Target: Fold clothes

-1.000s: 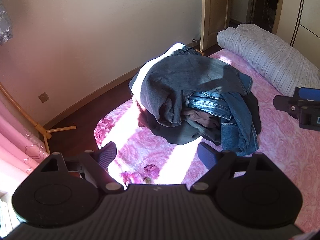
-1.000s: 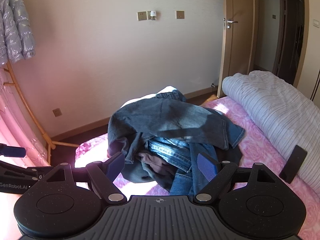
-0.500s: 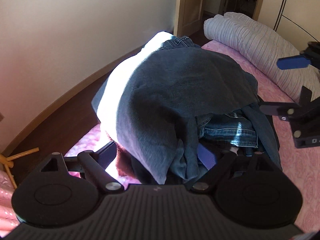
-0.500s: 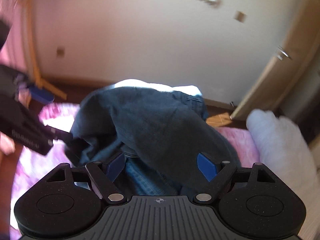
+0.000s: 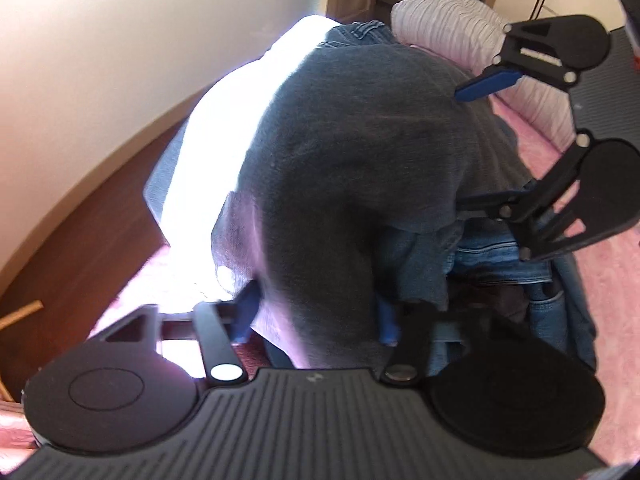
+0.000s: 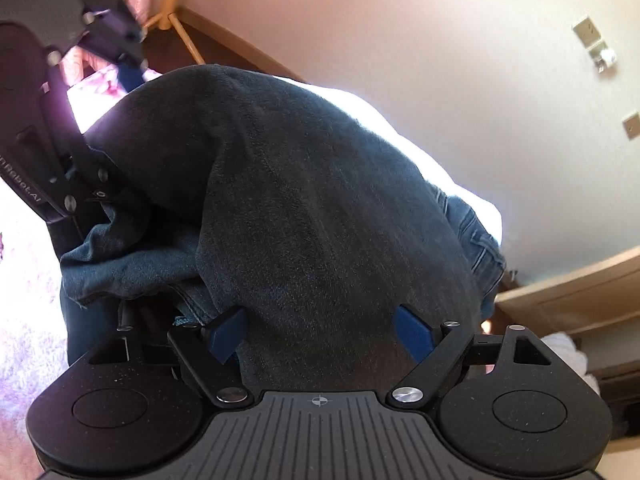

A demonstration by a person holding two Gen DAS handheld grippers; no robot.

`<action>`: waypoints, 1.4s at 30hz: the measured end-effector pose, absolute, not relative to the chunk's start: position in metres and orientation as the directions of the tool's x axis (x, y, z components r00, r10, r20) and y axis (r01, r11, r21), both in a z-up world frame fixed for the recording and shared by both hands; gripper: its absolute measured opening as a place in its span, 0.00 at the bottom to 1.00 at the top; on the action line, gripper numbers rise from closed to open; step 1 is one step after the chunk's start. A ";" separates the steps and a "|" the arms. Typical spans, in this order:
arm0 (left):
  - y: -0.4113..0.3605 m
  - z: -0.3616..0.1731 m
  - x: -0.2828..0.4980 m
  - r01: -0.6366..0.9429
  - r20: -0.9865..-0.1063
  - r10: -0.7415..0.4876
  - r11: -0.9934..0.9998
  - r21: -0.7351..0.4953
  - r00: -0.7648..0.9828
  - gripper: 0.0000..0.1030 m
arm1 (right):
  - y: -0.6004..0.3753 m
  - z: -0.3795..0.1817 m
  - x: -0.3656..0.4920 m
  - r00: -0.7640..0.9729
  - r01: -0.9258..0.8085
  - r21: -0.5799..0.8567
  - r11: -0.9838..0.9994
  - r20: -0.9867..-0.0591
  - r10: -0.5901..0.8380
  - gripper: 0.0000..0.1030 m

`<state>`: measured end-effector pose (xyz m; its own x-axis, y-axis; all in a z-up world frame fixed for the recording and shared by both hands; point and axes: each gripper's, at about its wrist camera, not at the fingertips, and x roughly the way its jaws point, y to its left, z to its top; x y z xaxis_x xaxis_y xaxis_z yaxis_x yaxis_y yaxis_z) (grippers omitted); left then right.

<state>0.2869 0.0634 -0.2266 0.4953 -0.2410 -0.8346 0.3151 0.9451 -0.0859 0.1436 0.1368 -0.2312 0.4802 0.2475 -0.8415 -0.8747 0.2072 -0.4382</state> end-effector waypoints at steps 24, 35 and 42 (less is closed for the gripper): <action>-0.137 -0.051 -0.081 0.893 -0.519 -0.746 0.442 0.085 0.418 0.11 | -0.230 -0.011 -0.149 0.790 -0.351 -0.257 0.901 -0.597 0.137 0.02; -0.242 -0.141 -0.247 0.947 -0.779 -0.626 0.240 -0.213 -0.016 0.39 | -0.429 -0.102 -0.367 0.515 0.118 -0.317 0.941 -0.791 -0.331 0.48; -0.167 -0.184 -0.175 0.761 -0.897 -0.378 0.644 -0.077 0.229 0.40 | -0.394 -0.126 -0.398 0.545 0.008 -0.156 0.988 -0.827 -0.135 0.82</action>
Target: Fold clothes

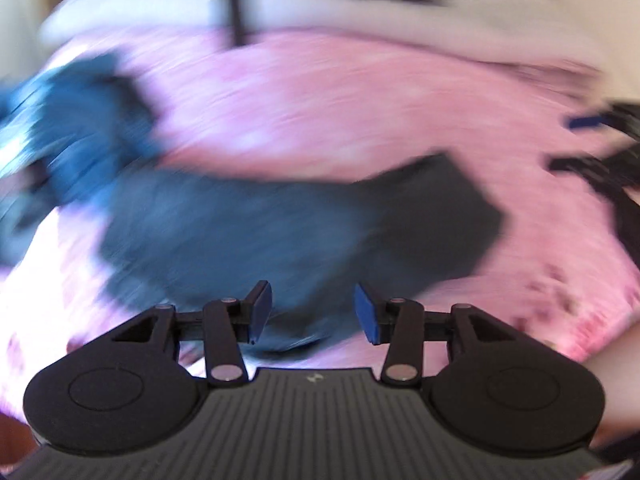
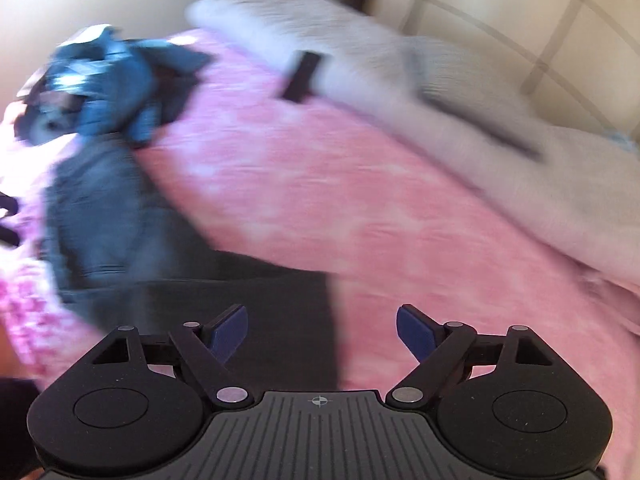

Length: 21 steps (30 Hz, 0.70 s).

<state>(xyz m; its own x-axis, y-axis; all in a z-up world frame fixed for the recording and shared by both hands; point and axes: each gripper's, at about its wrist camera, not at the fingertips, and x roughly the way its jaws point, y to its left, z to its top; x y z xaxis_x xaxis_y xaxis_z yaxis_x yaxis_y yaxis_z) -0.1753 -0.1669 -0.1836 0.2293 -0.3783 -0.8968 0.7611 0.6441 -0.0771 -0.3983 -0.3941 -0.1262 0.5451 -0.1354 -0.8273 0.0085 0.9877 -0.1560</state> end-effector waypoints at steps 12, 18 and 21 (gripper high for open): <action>-0.035 -0.242 -0.046 0.414 -0.922 -0.258 0.902 -0.122 0.290 0.44 | -0.155 -0.288 -0.198 0.418 -0.618 -0.019 0.786 -0.854 0.309 0.82; -0.025 -0.266 -0.019 0.406 -0.902 -0.349 0.885 -0.228 0.254 0.44 | -0.097 -0.354 -0.155 0.369 -0.685 -0.081 0.724 -0.896 0.248 0.58; -0.031 -0.271 -0.010 0.421 -0.890 -0.395 0.864 -0.276 0.228 0.44 | -0.094 -0.364 -0.147 0.358 -0.686 -0.109 0.720 -0.911 0.204 0.12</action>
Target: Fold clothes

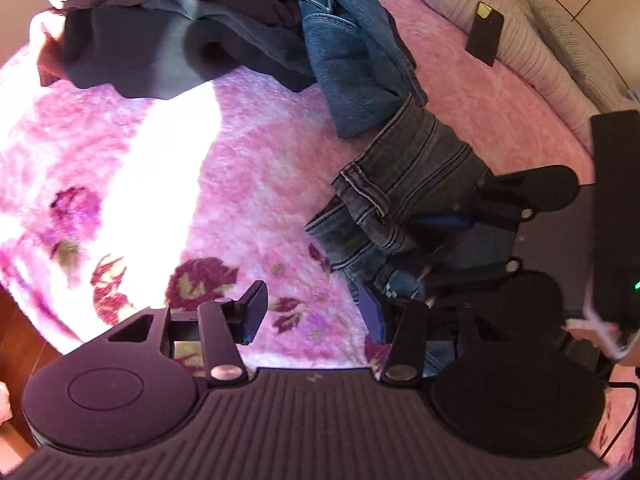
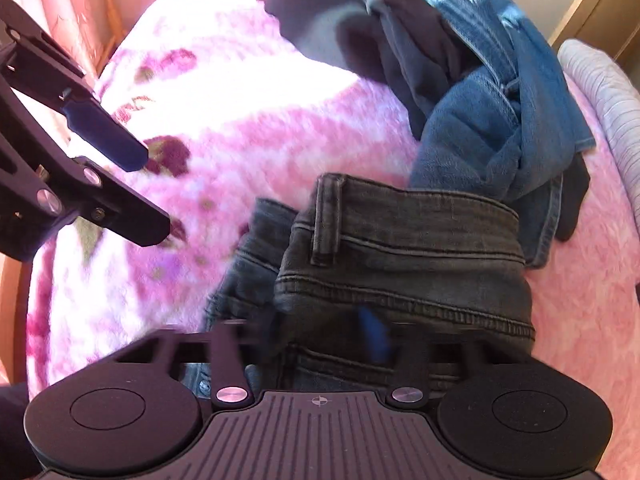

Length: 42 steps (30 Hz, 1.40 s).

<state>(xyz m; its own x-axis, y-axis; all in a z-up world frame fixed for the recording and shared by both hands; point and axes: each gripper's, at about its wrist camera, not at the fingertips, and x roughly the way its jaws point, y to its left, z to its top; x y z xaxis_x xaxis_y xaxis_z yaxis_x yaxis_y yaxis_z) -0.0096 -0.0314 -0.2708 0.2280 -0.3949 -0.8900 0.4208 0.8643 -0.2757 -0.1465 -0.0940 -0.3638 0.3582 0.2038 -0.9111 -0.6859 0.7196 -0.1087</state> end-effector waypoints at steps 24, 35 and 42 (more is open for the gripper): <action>-0.091 -0.324 -0.001 0.426 -0.920 -0.345 0.872 -0.241 0.185 0.60 | -0.298 -0.183 -0.219 0.643 0.020 0.031 0.999 -0.766 0.011 0.04; -0.126 -0.200 0.008 0.707 -0.702 -0.614 0.671 -0.224 0.360 0.11 | -0.317 -0.123 -0.249 0.712 0.136 0.031 0.990 -0.698 -0.076 0.04; -0.170 -0.032 0.015 0.859 -0.428 -0.789 0.509 -0.054 0.441 0.10 | -0.309 -0.027 -0.300 0.823 0.169 0.067 0.983 -0.558 -0.103 0.03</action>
<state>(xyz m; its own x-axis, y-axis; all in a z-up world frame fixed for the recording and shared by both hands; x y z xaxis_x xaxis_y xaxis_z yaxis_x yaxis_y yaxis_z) 0.0147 -0.1703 -0.0325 0.4405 -0.7889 -0.4284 0.8592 0.5089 -0.0537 -0.2998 -0.3086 -0.0272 0.8231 -0.1032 -0.5585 0.1686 0.9834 0.0667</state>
